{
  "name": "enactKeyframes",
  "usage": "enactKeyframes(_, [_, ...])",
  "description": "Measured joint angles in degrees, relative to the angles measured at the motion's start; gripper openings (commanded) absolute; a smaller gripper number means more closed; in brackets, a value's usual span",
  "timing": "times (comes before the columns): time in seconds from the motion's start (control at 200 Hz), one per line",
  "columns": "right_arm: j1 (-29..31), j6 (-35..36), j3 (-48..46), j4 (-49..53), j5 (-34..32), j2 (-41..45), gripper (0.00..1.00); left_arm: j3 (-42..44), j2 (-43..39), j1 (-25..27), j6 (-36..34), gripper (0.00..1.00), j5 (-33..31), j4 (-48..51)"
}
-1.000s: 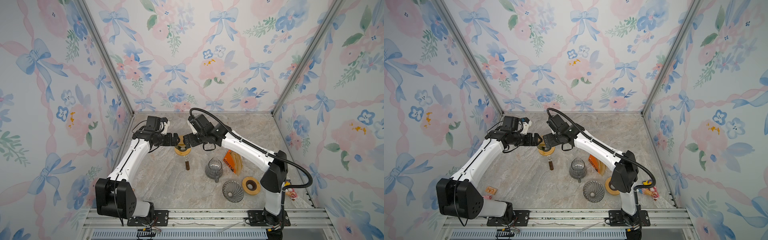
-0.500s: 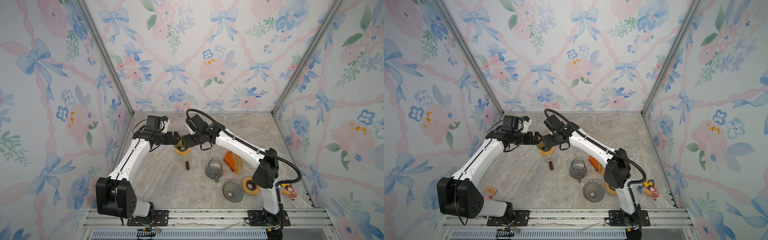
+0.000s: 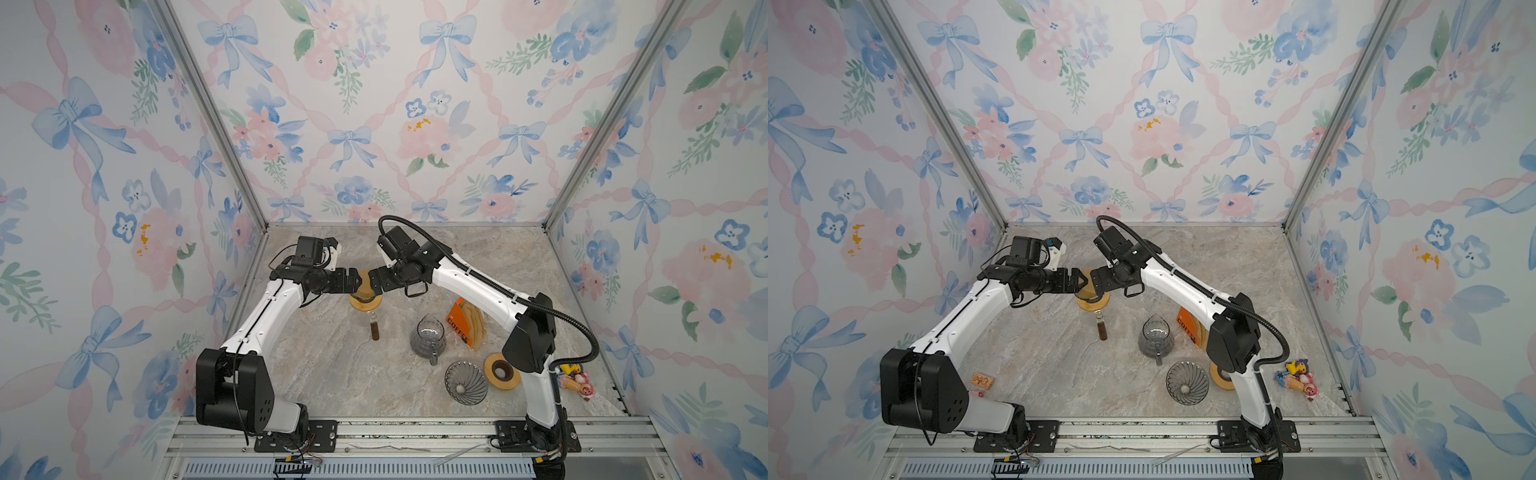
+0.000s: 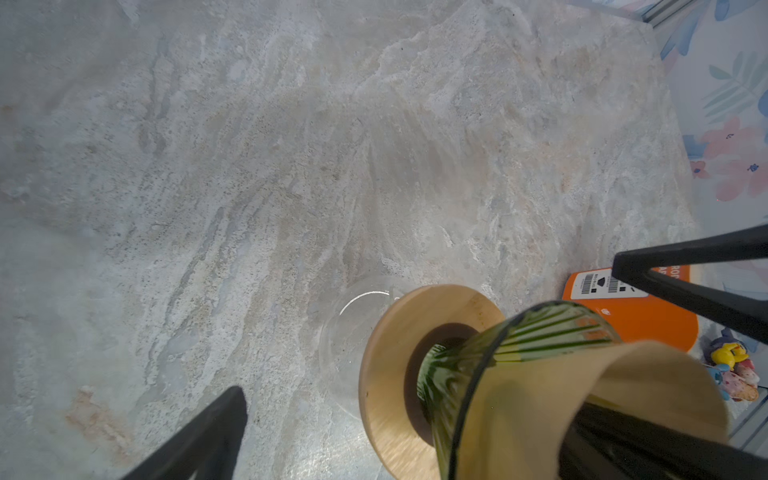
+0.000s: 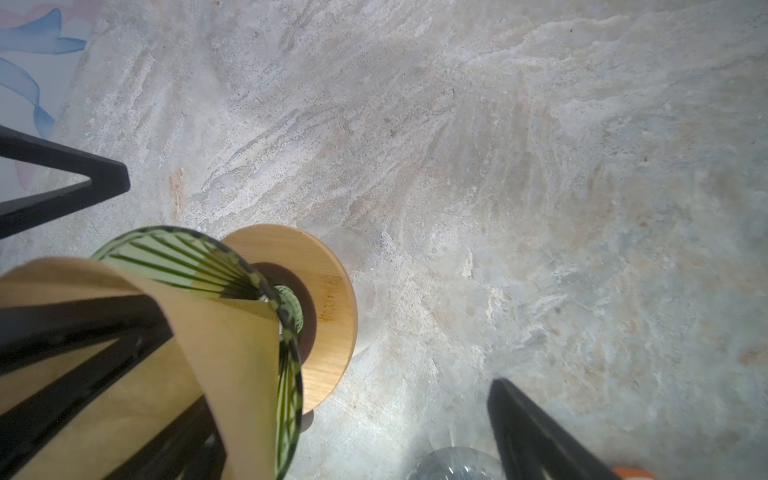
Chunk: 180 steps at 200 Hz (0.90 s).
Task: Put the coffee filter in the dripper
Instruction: 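Press the filter into the dripper with both grippers from opposite sides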
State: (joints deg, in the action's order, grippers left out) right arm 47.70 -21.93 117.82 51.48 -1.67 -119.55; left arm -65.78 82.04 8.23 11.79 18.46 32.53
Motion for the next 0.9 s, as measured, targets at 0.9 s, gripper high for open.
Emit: enactKeyframes(0.9, [-1.40, 0.07, 3.37, 1.55, 5.33, -4.46, 0.96, 1.01, 1.70, 1.27, 0.46, 0.98, -0.28, -0.33])
